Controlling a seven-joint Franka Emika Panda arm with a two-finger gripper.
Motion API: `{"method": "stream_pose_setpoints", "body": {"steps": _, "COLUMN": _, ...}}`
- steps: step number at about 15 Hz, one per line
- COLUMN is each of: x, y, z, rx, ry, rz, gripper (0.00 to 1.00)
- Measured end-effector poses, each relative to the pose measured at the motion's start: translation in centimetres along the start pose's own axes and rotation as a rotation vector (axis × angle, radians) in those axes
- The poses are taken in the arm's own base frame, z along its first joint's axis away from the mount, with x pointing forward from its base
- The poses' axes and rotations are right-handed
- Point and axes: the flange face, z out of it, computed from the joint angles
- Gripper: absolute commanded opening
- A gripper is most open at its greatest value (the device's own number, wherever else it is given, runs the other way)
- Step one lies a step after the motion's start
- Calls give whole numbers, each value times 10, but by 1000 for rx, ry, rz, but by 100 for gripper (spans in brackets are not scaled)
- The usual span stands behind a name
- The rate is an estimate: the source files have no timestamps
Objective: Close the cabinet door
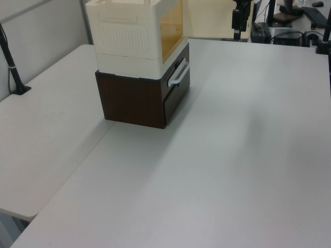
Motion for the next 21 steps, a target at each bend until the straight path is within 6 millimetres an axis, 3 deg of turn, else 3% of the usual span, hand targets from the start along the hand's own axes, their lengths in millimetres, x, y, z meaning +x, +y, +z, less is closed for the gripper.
{"method": "stream_pose_setpoints", "body": {"steps": 7, "x": 0, "y": 2, "z": 0, "rx": 0, "ry": 1, "rz": -7, "gripper": 0}}
{"method": "stream_pose_setpoints", "body": {"steps": 10, "x": 0, "y": 4, "z": -14, "rx": -2, "ry": 28, "rz": -3, "gripper": 0}}
{"method": "stream_pose_setpoints", "body": {"steps": 12, "x": 0, "y": 10, "z": -31, "rx": -5, "ry": 67, "rz": 6, "gripper": 0}}
{"method": "stream_pose_setpoints", "body": {"steps": 17, "x": 0, "y": 46, "z": -103, "rx": -33, "ry": 320, "rz": 65, "gripper": 0}}
{"method": "stream_pose_setpoints", "body": {"steps": 21, "x": 1, "y": 85, "z": -133, "rx": -67, "ry": 487, "rz": 127, "gripper": 0}}
